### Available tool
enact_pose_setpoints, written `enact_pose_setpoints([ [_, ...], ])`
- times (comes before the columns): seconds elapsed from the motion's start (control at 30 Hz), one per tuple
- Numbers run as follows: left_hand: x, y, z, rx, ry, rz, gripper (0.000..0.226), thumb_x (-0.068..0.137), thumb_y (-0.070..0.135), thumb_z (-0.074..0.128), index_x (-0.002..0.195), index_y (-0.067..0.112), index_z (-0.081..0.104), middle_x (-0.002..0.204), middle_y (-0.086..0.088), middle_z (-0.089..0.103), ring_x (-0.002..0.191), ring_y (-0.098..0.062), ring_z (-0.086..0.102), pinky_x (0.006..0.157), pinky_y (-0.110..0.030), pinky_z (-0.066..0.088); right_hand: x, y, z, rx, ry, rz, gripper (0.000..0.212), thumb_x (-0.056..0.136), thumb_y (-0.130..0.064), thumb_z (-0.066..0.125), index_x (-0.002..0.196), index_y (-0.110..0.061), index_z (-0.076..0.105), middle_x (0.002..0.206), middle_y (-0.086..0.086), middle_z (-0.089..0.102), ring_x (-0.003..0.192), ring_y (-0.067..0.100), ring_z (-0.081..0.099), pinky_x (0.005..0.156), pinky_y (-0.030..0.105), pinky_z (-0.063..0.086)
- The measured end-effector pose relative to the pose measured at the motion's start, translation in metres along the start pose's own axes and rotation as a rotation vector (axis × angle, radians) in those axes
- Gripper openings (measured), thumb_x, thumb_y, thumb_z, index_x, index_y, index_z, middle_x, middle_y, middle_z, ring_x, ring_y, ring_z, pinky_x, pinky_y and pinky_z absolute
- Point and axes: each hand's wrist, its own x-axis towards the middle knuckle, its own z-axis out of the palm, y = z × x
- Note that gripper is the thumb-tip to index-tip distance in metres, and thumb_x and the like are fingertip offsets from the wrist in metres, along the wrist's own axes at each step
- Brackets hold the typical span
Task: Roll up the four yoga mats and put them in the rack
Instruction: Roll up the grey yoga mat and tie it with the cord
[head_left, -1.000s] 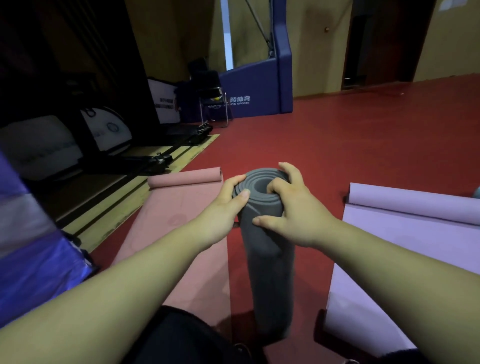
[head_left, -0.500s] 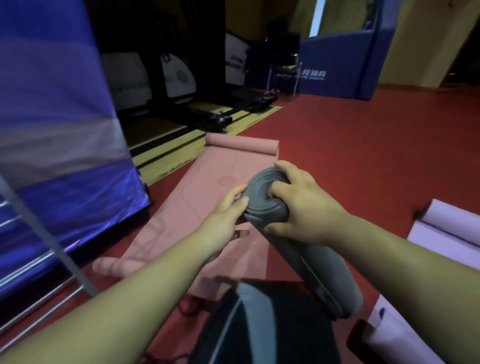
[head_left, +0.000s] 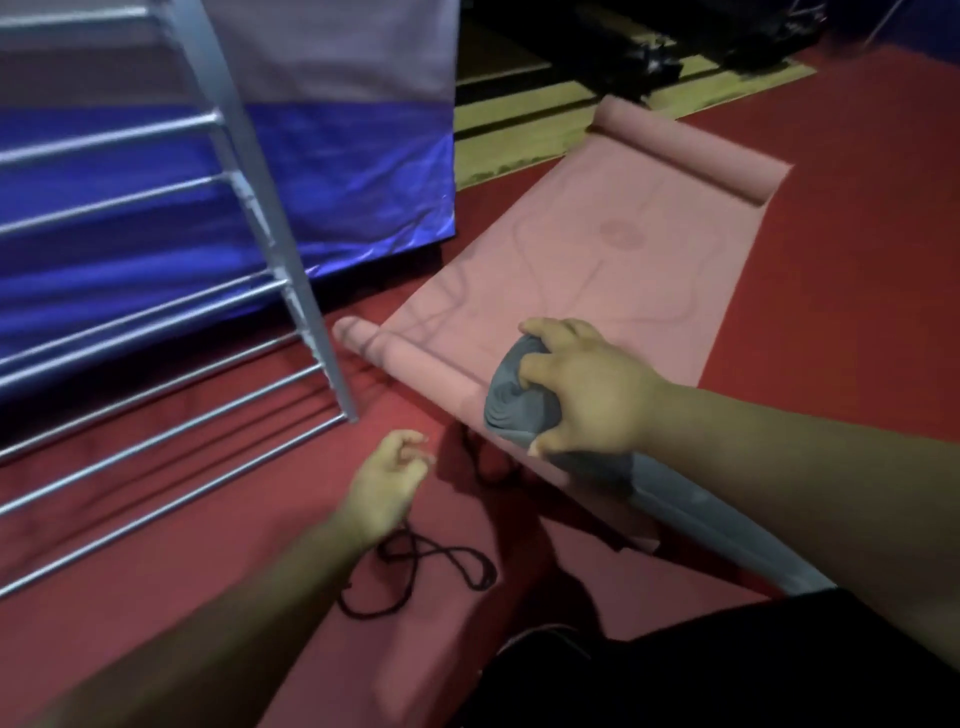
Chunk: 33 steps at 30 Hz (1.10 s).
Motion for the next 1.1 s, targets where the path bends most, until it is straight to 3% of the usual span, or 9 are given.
enact_pose_setpoints([
  [0.2, 0.006, -0.079, 0.001, 0.369, -0.169, -0.061, 0.036, 0.081, 0.034, 0.076, 0.113, 0.039, 0.059, 0.092, 0.015, 0.058, 0.091, -0.019, 0.064, 0.085, -0.032, 0.052, 0.014, -0.028, 0.036, -0.045, -0.118, -0.099, 0.072, 0.064, -0.063, 0.083, 0.121, -0.029, 0.058, 0.161, 0.004, 0.02, 0.141, 0.031, 0.025, 0.104, 0.046, 0.045],
  [0.43, 0.001, -0.141, 0.0, 0.743, -0.208, -0.154, 0.066, 0.076, 0.046, 0.082, 0.13, 0.021, 0.055, 0.125, -0.003, 0.065, 0.113, -0.027, 0.063, 0.091, -0.036, 0.053, 0.023, -0.035, 0.06, -0.044, -0.108, -0.148, 0.072, 0.059, -0.065, 0.083, 0.114, -0.026, 0.059, 0.16, 0.004, 0.023, 0.14, 0.031, 0.025, 0.105, 0.049, 0.045],
  [0.6, -0.013, -0.164, 0.012, 0.966, -0.145, -0.079, 0.058, 0.077, 0.051, 0.076, 0.126, 0.026, 0.058, 0.141, 0.0, 0.05, 0.129, -0.025, 0.051, 0.099, -0.039, 0.049, 0.025, -0.038, 0.07, -0.012, -0.093, -0.168, 0.072, 0.058, -0.064, 0.085, 0.113, -0.025, 0.06, 0.16, 0.006, 0.024, 0.14, 0.031, 0.025, 0.105, 0.049, 0.044],
  [0.67, -0.016, -0.169, 0.017, 1.01, -0.135, -0.055, 0.033, 0.084, 0.048, 0.071, 0.11, 0.029, 0.067, 0.149, 0.001, 0.044, 0.134, -0.026, 0.043, 0.104, -0.039, 0.043, 0.025, -0.038, 0.072, -0.009, -0.089, -0.171, 0.072, 0.057, -0.064, 0.085, 0.112, -0.025, 0.06, 0.16, 0.006, 0.023, 0.14, 0.031, 0.025, 0.106, 0.049, 0.044],
  [0.77, -0.012, -0.169, 0.022, 0.921, -0.1, -0.05, 0.016, 0.089, 0.042, 0.064, 0.087, 0.028, 0.07, 0.145, 0.003, 0.053, 0.123, -0.026, 0.054, 0.094, -0.037, 0.05, 0.024, -0.037, 0.069, 0.004, -0.081, -0.173, 0.071, 0.057, -0.062, 0.086, 0.112, -0.025, 0.06, 0.161, 0.007, 0.021, 0.141, 0.032, 0.025, 0.107, 0.047, 0.043],
  [0.83, -0.004, -0.159, 0.021, 0.692, -0.108, -0.059, 0.027, 0.09, 0.037, 0.063, 0.069, 0.023, 0.057, 0.102, -0.004, 0.068, 0.094, -0.028, 0.064, 0.077, -0.035, 0.05, 0.022, -0.034, 0.063, 0.014, -0.07, -0.163, 0.07, 0.058, -0.06, 0.087, 0.113, -0.026, 0.061, 0.162, 0.007, 0.017, 0.142, 0.031, 0.025, 0.108, 0.047, 0.043],
  [0.9, 0.004, -0.135, 0.019, 0.445, -0.12, -0.093, 0.036, 0.09, 0.03, 0.064, 0.06, 0.023, 0.047, 0.068, 0.003, 0.056, 0.08, -0.032, 0.062, 0.07, -0.029, 0.039, 0.018, -0.028, 0.053, 0.012, -0.064, -0.154, 0.07, 0.06, -0.058, 0.088, 0.116, -0.027, 0.061, 0.164, 0.008, 0.013, 0.144, 0.032, 0.025, 0.111, 0.044, 0.041],
  [1.0, 0.009, -0.067, 0.014, 0.061, -0.14, -0.153, 0.025, 0.075, 0.037, 0.067, 0.06, 0.02, 0.057, 0.058, 0.005, 0.048, 0.057, -0.021, 0.047, 0.059, -0.032, 0.032, 0.009, -0.012, 0.028, 0.019, -0.036, -0.141, 0.071, 0.059, -0.058, 0.089, 0.118, -0.028, 0.063, 0.165, 0.01, 0.01, 0.142, 0.035, 0.031, 0.113, 0.039, 0.039],
  [1.1, 0.005, 0.009, 0.008, -0.206, -0.205, -0.06, 0.014, 0.076, 0.027, 0.073, 0.063, 0.027, 0.068, 0.071, -0.011, 0.053, 0.066, -0.021, 0.043, 0.058, -0.031, 0.031, -0.01, 0.009, -0.004, 0.041, 0.024, -0.089, 0.07, 0.055, -0.06, 0.088, 0.111, -0.027, 0.064, 0.165, 0.008, 0.009, 0.141, 0.037, 0.035, 0.111, 0.04, 0.041],
])
